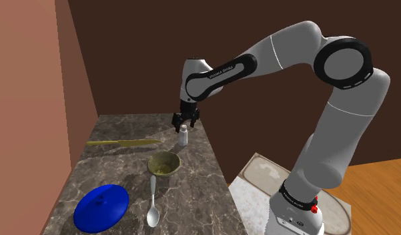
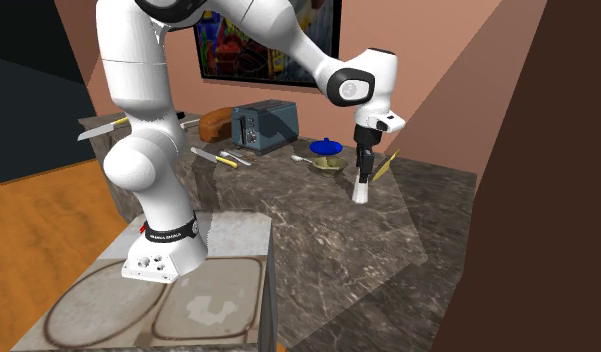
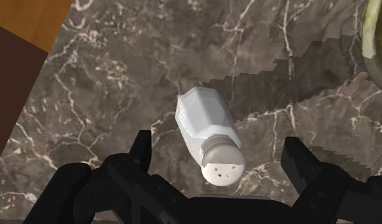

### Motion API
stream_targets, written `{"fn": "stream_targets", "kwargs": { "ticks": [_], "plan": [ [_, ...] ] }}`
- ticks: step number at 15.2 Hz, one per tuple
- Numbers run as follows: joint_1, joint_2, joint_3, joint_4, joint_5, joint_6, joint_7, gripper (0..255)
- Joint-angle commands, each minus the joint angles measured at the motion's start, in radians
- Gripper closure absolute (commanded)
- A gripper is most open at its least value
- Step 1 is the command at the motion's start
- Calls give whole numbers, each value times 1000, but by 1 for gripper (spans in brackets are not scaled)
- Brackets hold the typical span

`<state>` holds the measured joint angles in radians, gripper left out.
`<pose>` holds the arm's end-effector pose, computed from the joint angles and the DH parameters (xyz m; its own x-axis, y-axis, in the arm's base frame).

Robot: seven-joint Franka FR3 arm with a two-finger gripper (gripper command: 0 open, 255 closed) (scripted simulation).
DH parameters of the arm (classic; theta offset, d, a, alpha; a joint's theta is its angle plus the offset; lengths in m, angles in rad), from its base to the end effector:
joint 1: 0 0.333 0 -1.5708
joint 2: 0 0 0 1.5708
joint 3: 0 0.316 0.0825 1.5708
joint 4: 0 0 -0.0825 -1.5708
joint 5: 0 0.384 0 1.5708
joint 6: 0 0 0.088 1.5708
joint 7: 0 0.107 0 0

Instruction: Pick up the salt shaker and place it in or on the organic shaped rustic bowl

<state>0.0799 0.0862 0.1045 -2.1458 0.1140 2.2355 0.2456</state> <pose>0.5417 0.1040 0.3638 0.9912 -0.1303 -0.0238 -0.1320 -0.9866 -0.0958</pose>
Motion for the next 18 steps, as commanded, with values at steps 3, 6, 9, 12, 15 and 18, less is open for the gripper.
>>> {"fn": "stream_targets", "kwargs": {
  "ticks": [3, 6, 9, 12, 15, 18],
  "plan": [
    [0, 0, 0, 0, 0, 0, 0, 255],
    [0, 0, 0, 0, 0, 0, 0, 255],
    [0, 0, 0, 0, 0, 0, 0, 255],
    [0, 0, 0, 0, 0, 0, 0, 255],
    [-1, -20, 0, 18, -1, -38, 3, 255],
    [-1, -39, -1, 37, -1, -76, 6, 255]
  ]
}}
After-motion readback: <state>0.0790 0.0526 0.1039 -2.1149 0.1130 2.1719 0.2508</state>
